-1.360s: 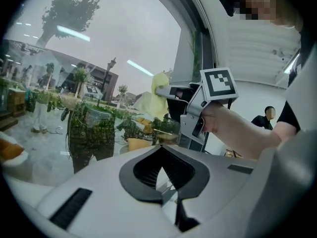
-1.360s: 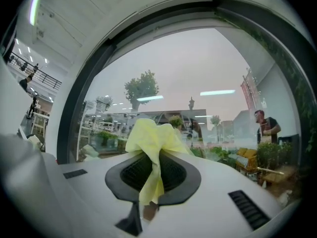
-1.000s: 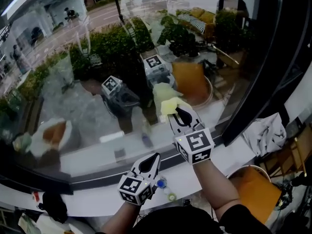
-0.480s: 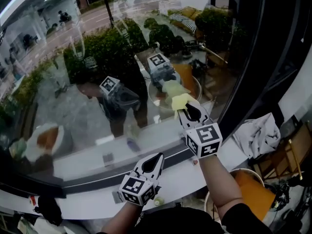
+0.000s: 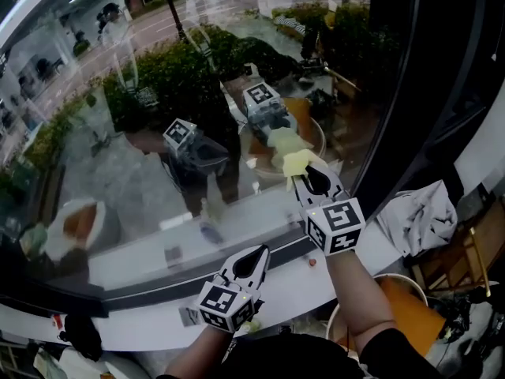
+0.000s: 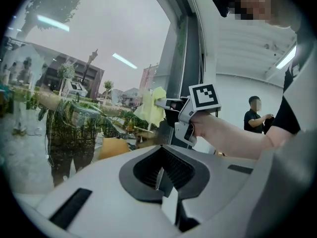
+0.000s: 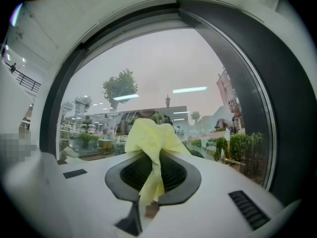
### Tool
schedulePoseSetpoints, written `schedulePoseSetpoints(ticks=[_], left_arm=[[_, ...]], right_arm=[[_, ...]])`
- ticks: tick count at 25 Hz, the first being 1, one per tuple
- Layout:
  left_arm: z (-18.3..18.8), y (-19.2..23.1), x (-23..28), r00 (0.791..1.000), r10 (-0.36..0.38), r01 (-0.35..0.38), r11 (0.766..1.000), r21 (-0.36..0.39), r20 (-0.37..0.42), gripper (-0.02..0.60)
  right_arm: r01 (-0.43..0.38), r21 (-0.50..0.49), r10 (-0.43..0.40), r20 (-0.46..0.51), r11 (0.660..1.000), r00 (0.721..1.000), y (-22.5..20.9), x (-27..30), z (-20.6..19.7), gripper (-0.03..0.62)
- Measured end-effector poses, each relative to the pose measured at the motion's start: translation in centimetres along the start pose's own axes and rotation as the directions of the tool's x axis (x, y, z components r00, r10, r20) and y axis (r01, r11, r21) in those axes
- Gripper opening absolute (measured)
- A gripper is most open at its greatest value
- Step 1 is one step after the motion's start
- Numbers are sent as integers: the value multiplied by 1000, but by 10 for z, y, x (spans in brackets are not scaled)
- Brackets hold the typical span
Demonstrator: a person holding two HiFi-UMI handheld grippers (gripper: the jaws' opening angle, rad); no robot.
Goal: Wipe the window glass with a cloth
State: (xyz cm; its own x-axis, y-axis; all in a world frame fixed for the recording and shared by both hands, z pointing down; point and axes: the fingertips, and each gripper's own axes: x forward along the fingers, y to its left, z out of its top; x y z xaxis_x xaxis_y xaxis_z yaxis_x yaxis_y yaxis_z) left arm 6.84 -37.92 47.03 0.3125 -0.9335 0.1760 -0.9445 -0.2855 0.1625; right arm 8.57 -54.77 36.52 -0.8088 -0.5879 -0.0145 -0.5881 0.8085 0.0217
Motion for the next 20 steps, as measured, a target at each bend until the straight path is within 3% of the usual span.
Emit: schedulePoseSetpoints(ticks=[20], left_arm=[[1, -1, -23, 999, 35, -35, 999, -18, 10, 8]], right_arm=[[12, 29, -12, -23, 999, 1000, -2, 2, -4, 55]])
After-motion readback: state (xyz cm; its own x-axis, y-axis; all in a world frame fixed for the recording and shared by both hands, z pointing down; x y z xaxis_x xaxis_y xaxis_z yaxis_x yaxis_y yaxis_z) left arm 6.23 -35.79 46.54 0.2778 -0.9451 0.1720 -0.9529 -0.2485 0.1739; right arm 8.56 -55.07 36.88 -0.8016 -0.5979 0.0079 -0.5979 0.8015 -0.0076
